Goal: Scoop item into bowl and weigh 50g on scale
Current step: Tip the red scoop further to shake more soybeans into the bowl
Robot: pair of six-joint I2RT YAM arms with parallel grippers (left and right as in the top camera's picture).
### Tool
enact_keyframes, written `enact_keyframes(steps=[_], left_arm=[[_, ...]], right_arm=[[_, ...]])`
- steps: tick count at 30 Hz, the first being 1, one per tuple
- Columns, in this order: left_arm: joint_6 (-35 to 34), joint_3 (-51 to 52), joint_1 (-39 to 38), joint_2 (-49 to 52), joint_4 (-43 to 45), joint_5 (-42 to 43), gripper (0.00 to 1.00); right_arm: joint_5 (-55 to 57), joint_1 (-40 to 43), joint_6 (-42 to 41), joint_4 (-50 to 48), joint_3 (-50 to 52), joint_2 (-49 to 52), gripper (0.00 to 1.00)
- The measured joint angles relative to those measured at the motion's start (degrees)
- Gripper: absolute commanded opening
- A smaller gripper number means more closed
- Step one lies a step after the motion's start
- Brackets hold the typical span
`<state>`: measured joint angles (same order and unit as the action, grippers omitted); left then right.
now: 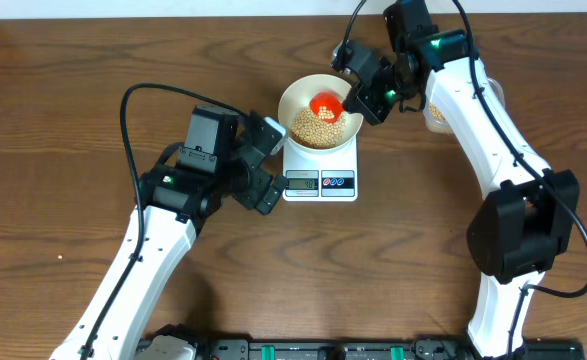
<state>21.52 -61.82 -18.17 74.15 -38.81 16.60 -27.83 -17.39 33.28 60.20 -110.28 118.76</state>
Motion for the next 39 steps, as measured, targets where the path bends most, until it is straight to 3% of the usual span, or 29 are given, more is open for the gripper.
enact_keyframes(steps=[39], left_arm=[[0.0, 0.0, 0.0, 0.0, 0.0, 0.0, 0.97]], right_arm=[[3.5, -1.8, 2.6, 0.1, 0.0, 0.0, 0.01]])
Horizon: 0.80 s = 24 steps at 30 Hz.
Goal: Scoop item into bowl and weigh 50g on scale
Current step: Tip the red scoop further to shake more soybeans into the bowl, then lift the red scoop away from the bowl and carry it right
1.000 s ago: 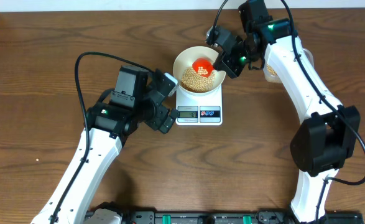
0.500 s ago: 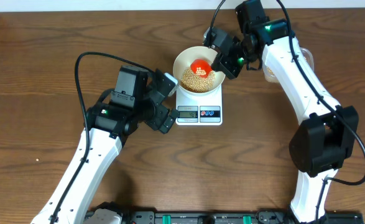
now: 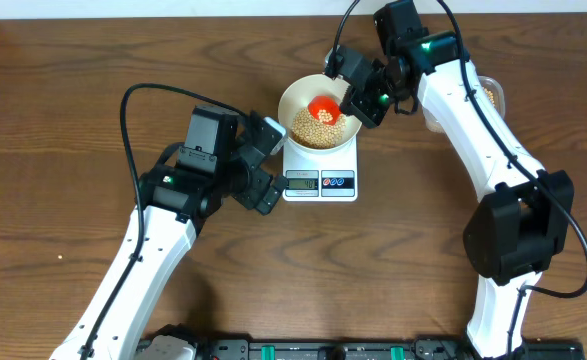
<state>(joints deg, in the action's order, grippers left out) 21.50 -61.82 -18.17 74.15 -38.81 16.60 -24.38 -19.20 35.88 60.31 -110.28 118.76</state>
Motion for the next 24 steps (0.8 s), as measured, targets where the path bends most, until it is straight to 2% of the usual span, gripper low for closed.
enact_keyframes(steps=[8, 24], left_arm=[[0.0, 0.0, 0.0, 0.0, 0.0, 0.0, 0.96], [0.0, 0.0, 0.0, 0.0, 0.0, 0.0, 0.96]], right_arm=[[-1.6, 0.0, -0.1, 0.1, 0.0, 0.0, 0.01], [-16.9, 6.9, -2.3, 1.2, 0.0, 0.0, 0.01]])
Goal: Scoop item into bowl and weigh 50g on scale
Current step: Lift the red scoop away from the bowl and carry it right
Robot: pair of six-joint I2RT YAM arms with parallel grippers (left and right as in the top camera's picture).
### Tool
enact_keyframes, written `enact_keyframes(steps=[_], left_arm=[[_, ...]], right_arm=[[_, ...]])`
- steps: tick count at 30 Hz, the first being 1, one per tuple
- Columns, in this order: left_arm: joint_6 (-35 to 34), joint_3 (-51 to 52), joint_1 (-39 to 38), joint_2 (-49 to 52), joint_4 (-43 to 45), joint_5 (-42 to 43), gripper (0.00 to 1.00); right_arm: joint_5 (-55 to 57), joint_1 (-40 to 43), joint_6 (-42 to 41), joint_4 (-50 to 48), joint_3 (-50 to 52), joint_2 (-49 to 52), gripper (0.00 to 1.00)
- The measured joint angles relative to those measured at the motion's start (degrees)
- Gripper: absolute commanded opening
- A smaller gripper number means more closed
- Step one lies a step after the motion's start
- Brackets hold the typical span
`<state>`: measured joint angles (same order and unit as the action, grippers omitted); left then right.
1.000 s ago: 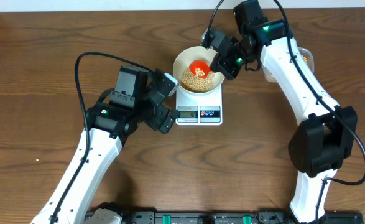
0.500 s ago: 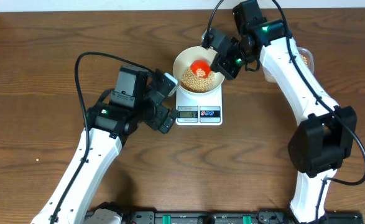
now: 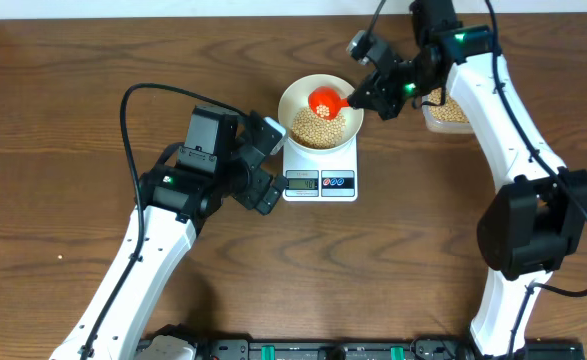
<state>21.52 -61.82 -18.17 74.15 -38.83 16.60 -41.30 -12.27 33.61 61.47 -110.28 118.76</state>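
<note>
A cream bowl (image 3: 295, 92) holding tan beans (image 3: 314, 129) stands on a white scale (image 3: 320, 178) with a small display. An orange scoop (image 3: 324, 101) carrying a few beans hangs over the bowl's far side. My right gripper (image 3: 362, 96) is shut on the scoop's handle, just right of the bowl. My left gripper (image 3: 269, 165) sits left of the scale with its fingers spread, holding nothing. A clear container of beans (image 3: 447, 112) lies at the right, partly behind the right arm.
The brown wooden table (image 3: 63, 130) runs to a white wall at the back. The left arm's black cable loops over the table's left-middle. The right arm's base stands at the right front.
My right arm has swung to the right and its wrist has turned. The scoop sits slightly higher over the bowl. The bean container shows more. The left arm has not moved.
At first my right gripper held the orange scoop over the bowl on the scale. Then the arm had shifted a little left with the scoop still over the bowl. Now the arm stands further right, scoop still above the beans.
</note>
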Motion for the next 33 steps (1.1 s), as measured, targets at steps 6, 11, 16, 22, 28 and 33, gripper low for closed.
enact_keyframes(steps=[6, 11, 16, 22, 28, 33], left_arm=[[0.0, 0.0, 0.0, 0.0, 0.0, 0.0, 0.96], [0.0, 0.0, 0.0, 0.0, 0.0, 0.0, 0.96], [0.0, 0.0, 0.0, 0.0, 0.0, 0.0, 0.96], [0.0, 0.0, 0.0, 0.0, 0.0, 0.0, 0.97], [0.0, 0.0, 0.0, 0.0, 0.0, 0.0, 0.97], [0.0, 0.0, 0.0, 0.0, 0.0, 0.0, 0.96]], right_arm=[[-2.8, 1.4, -0.2, 0.9, 0.0, 0.0, 0.01], [-6.8, 3.3, -1.0, 0.9, 0.0, 0.0, 0.01], [-9.2, 4.5, -1.9, 0.9, 0.0, 0.0, 0.01], [-10.4, 4.6, -3.4, 0.7, 0.0, 0.0, 0.01], [-10.5, 4.6, -5.3, -0.2, 0.0, 0.0, 0.01], [-10.6, 4.6, -6.8, -1.3, 0.0, 0.0, 0.01]])
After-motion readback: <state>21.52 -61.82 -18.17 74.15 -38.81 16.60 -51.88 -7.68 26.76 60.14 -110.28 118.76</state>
